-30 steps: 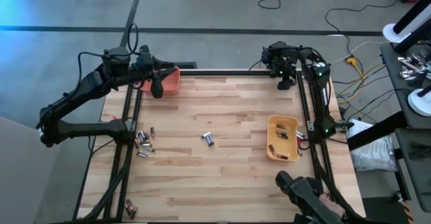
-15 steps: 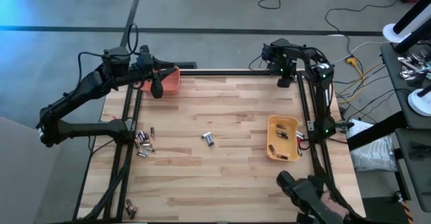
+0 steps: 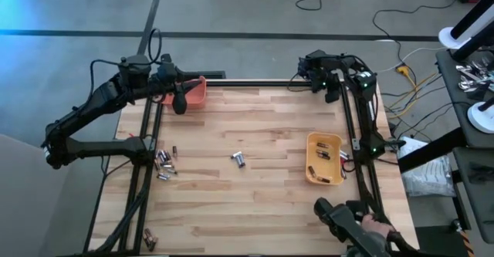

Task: Sort batteries
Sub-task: Put the black battery into the yellow bin

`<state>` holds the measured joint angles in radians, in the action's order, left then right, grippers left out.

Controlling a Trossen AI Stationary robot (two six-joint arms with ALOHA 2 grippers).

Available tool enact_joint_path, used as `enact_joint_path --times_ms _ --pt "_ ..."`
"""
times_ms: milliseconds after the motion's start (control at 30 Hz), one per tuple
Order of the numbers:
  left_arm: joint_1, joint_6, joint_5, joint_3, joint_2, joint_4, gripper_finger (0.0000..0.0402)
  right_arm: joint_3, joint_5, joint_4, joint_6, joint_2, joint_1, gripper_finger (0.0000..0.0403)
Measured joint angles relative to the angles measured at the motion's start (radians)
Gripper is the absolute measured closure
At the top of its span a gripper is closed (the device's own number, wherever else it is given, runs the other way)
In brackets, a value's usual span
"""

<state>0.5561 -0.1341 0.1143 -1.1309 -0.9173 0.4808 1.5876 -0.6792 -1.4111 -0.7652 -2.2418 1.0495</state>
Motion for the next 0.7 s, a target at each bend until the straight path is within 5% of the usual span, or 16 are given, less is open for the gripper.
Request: enact_joint_path --times_ms 333,700 --pt "0.0 0.012 0.0 0.0 0.001 0.0 0.0322 -0.013 0.023 0.049 0.019 -0.015 -0.032 0.0254" --pt "0.0 -0.02 0.0 0.0 0.001 -0.001 0.0322 -0.014 0.059 0.041 0.035 0.178 -0.062 0.0238"
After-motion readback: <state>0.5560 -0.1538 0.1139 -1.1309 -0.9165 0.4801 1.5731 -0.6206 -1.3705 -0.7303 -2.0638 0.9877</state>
